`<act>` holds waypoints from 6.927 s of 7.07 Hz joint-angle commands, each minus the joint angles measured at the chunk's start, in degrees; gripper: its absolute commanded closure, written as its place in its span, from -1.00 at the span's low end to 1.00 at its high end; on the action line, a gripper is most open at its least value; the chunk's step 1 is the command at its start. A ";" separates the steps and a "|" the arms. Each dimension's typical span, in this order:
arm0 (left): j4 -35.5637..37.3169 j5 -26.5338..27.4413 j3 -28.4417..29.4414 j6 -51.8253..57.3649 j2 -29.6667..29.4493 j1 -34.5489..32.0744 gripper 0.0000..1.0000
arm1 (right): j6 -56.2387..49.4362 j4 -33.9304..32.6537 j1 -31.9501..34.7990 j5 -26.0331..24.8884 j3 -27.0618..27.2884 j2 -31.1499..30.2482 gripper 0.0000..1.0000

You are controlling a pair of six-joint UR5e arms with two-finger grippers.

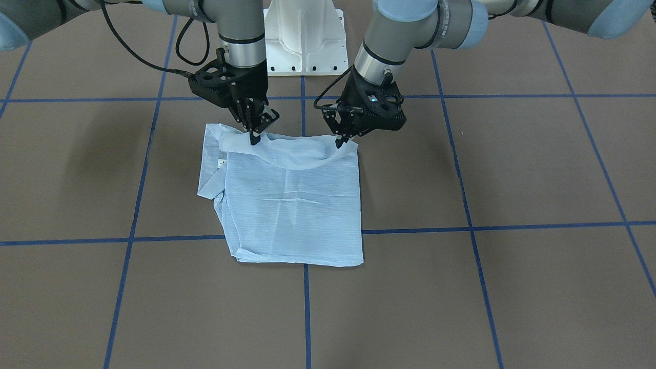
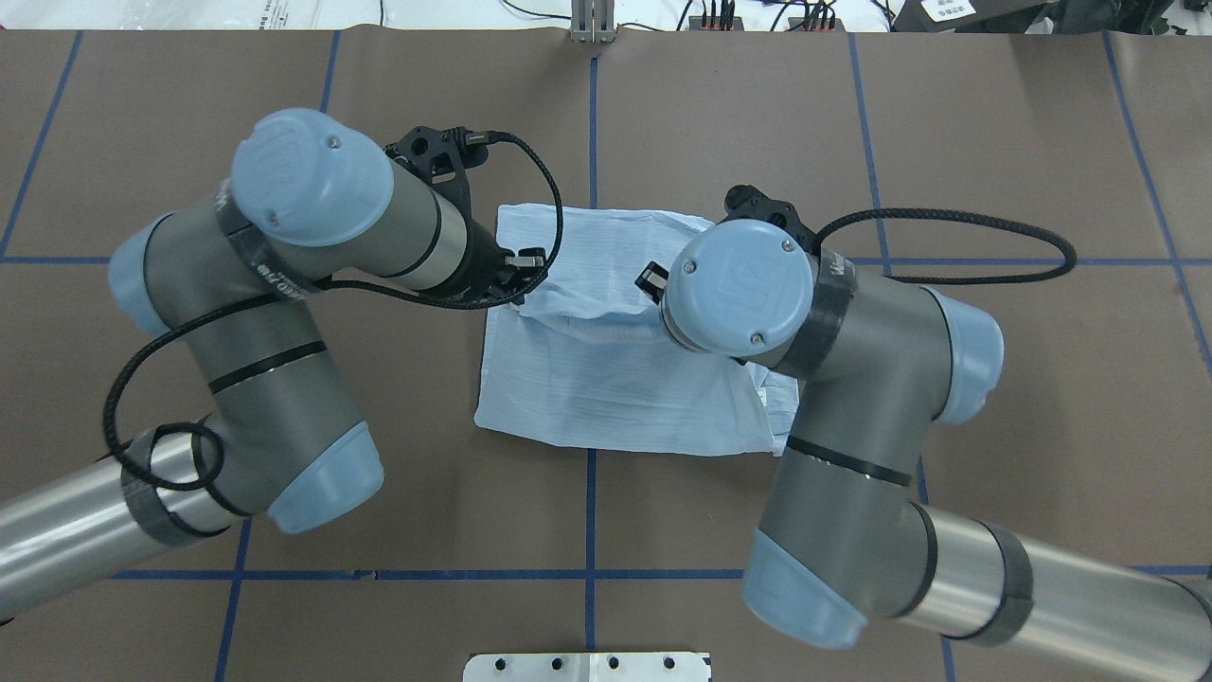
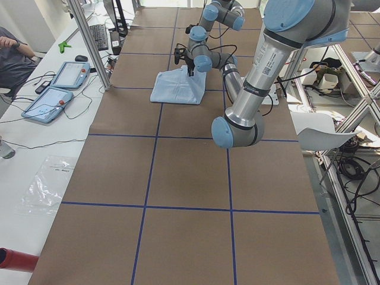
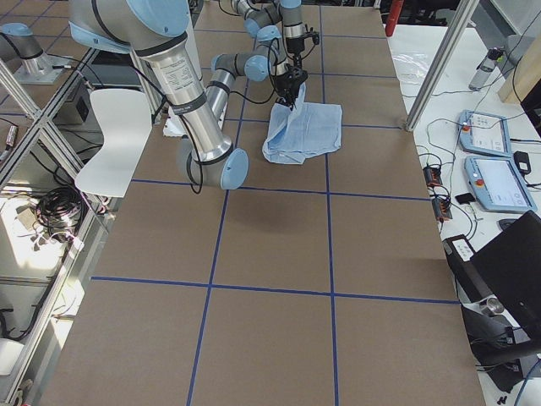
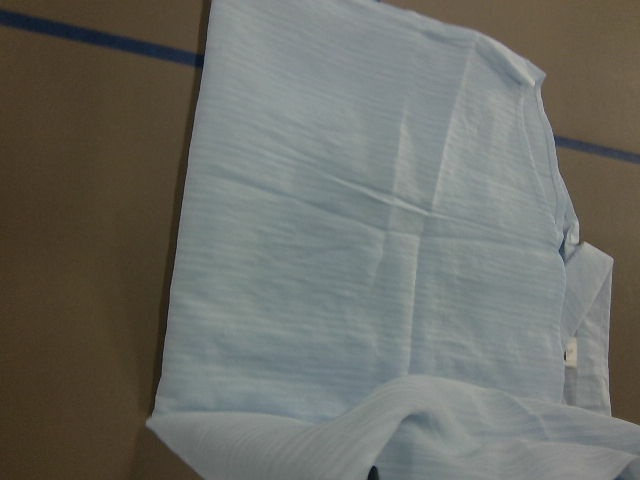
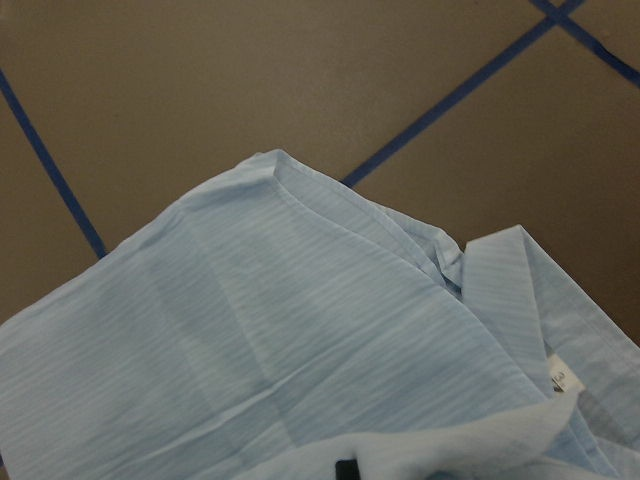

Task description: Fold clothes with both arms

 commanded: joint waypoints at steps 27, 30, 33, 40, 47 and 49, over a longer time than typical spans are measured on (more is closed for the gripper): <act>-16.44 -3.01 16.35 16.32 0.51 -5.04 -1.00 | -30.28 15.90 -1.19 7.19 -6.41 -11.50 -1.00; -16.44 -2.92 16.35 16.32 0.51 -4.95 -1.00 | -30.36 15.73 -1.19 6.92 -6.22 -13.01 -1.00; -16.35 -2.84 16.26 16.32 0.51 -4.95 -1.00 | -30.28 15.90 -2.42 6.13 -6.84 -13.54 -1.00; -8.15 -5.02 6.10 21.98 5.78 -7.13 -1.00 | -44.00 7.97 7.03 12.17 -2.21 -12.74 -1.00; 2.64 -15.80 -7.39 70.18 35.71 -37.08 -1.00 | -112.22 2.10 48.24 36.08 -1.39 -36.25 -1.00; 1.33 -16.81 -5.73 70.19 42.07 -42.46 -1.00 | -117.37 2.11 55.73 36.81 -1.22 -44.26 -1.00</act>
